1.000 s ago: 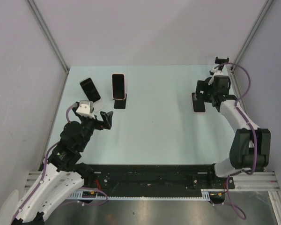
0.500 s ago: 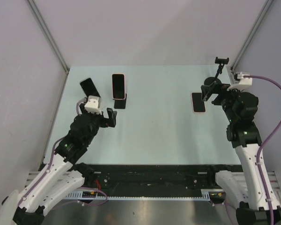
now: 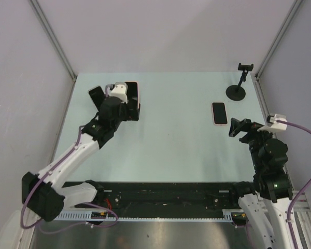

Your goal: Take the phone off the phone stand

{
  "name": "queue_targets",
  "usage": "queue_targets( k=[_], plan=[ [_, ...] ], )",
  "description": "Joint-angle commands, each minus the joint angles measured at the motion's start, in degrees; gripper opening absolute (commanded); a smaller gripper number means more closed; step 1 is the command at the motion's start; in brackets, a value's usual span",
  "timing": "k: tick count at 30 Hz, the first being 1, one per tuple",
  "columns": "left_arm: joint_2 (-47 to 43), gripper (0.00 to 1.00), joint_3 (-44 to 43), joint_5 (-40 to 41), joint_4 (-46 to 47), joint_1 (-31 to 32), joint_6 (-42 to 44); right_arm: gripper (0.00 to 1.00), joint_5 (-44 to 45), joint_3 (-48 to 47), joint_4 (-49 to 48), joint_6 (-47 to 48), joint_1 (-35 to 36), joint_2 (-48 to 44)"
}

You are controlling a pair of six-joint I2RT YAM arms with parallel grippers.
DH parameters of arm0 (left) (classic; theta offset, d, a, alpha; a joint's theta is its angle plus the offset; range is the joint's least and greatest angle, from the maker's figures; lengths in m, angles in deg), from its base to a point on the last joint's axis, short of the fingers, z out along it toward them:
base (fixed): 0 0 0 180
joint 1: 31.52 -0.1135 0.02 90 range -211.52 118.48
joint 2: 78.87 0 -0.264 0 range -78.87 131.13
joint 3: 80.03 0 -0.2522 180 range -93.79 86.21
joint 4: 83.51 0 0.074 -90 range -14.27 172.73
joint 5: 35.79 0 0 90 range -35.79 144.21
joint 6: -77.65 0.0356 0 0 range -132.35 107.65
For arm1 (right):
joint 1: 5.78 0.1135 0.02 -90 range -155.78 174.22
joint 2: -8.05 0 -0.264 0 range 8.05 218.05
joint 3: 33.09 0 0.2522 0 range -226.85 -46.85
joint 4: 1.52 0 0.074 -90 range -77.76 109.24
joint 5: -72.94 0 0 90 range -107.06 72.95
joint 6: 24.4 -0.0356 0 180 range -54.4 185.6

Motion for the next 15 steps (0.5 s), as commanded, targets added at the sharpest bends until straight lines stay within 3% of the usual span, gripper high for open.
queue_targets(
  k=[1, 5, 15],
  plan=[
    [9.08, 1.0, -7.62, -1.69, 1.68, -4.17, 1.01, 1.0, 8.38, 2.5, 0.92, -2.07, 0.68, -5.1],
    [19.09, 1.0, -12.19, -4.77, 2.21, -8.56, 2.06, 1.0, 8.56, 2.5, 0.56, -2.08, 0.68, -5.38],
    [32.04, 1.0, -23.26, -10.48, 3.79, -12.26, 6.19, 1.0, 5.4, 2.5, 0.48, -1.73, -0.47, -4.5]
  ],
)
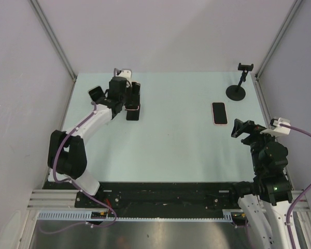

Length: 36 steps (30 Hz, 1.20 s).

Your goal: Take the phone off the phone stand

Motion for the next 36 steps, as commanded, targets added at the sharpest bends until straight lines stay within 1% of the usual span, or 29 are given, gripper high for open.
queue_targets(
  k=[1, 7, 14, 22, 25, 27, 28, 30, 31, 33, 34, 36],
  plan=[
    [3.86, 1.0, -6.18, -5.37, 3.07, -1.95, 3.09, 1.0, -0.85, -0.18, -1.1, -0.02, -0.47, 0.33],
    [8.7, 1.0, -10.48, -5.73, 4.3, -2.74, 5.03, 1.0, -1.47, -0.18, -1.19, 0.24, -0.55, 1.3],
    [14.59, 1.0, -14.18, -6.43, 5.27, -3.53, 5.03, 1.0, -2.87, -0.18, -1.45, 0.77, -0.99, 2.53],
    [17.15, 1.0, -15.68, -4.67, 5.79, -3.79, 5.38, 1.0, -4.89, -0.18, -1.8, 1.03, -1.61, 3.5],
    [17.06, 0.96, -15.24, -5.64, 5.97, -3.97, 5.29, 1.0, -5.16, -0.18, -1.98, 1.12, -1.7, 3.85],
    [17.15, 0.9, -15.15, -5.82, 5.97, -4.06, 5.2, 1.0, -5.51, -0.18, -1.89, 1.12, -1.87, 4.02],
    [16.89, 0.85, -15.06, -6.25, 6.06, -4.23, 5.03, 1.0, -5.69, -0.18, -1.98, 1.21, -1.87, 4.02],
    [16.71, 0.8, -14.88, -6.43, 6.06, -4.23, 4.94, 1.0, -5.95, -0.18, -2.06, 1.12, -1.96, 3.94],
    [16.45, 0.73, -14.8, -6.61, 6.06, -4.32, 4.94, 1.0, -5.95, -0.18, -2.07, 1.12, -1.96, 4.02],
    [15.75, 0.69, -14.53, -6.96, 6.15, -4.32, 4.77, 1.0, -6.13, -0.18, -1.98, 1.3, -2.05, 4.02],
    [15.48, 0.64, -14.45, -7.13, 6.15, -4.32, 4.76, 1.0, -6.21, -0.18, -1.98, 1.21, -1.87, 4.11],
    [14.17, 0.59, -14.01, -7.75, 6.06, -4.32, 4.41, 1.0, -6.39, -0.18, -2.07, 1.3, -1.96, 4.11]
  ],
)
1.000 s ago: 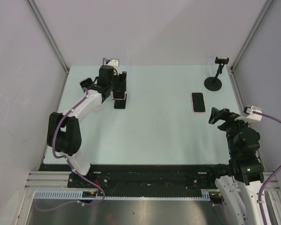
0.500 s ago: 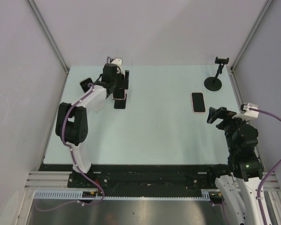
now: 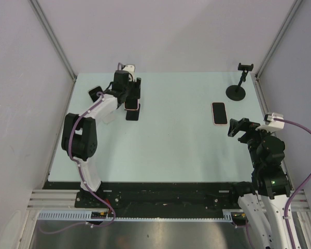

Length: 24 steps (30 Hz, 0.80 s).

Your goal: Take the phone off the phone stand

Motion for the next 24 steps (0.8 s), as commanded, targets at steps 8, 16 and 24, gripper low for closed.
queue_targets(
  k=[8, 16, 24],
  plan=[
    [-7.65, 0.36, 0.56, -1.96, 2.26, -0.65, 0.87, 1.0, -1.74, -0.21, -2.11, 1.02, -0.26, 0.42],
    [-13.0, 0.27, 1.09, 0.85, 2.17, -0.65, -1.32, 1.0, -4.72, -0.21, -3.16, 1.8, 0.01, 0.86],
    [-21.62, 0.15, 4.5, 0.94, 1.82, -0.65, -14.48, 0.98, -11.73, -0.21, -5.1, 3.04, 1.59, 2.87]
  ],
)
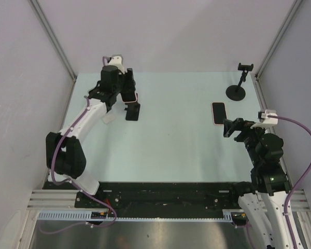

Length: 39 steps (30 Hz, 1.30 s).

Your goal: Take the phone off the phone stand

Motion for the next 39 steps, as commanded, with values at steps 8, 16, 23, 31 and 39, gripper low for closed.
queue_targets(
  k=[8, 16, 23, 31, 39],
  plan=[
    [-17.47, 0.05, 10.19, -10.14, 2.95, -0.06, -25.42, 0.95, -16.68, -0.21, -6.9, -1.7, 2.91, 7.55],
    [-23.36, 0.01, 17.31, -17.62, 3.04, 3.89, -34.84, 0.9, -17.31, 1.28, -16.73, -4.77, 15.81, 15.99],
    [-26.09, 0.0, 21.0, -18.76, 3.13, 11.27, -39.06, 0.87, -11.51, 2.17, -29.13, -5.74, 31.55, 28.73],
    [-28.47, 0.0, 23.73, -19.65, 3.21, 16.02, -40.73, 0.8, -11.95, 2.17, -39.86, -7.32, 38.15, 38.94],
    [-29.26, 0.0, 24.7, -18.68, 3.57, 17.69, -40.91, 0.68, -14.06, 2.17, -43.9, -8.99, 39.03, 42.37]
  ],
)
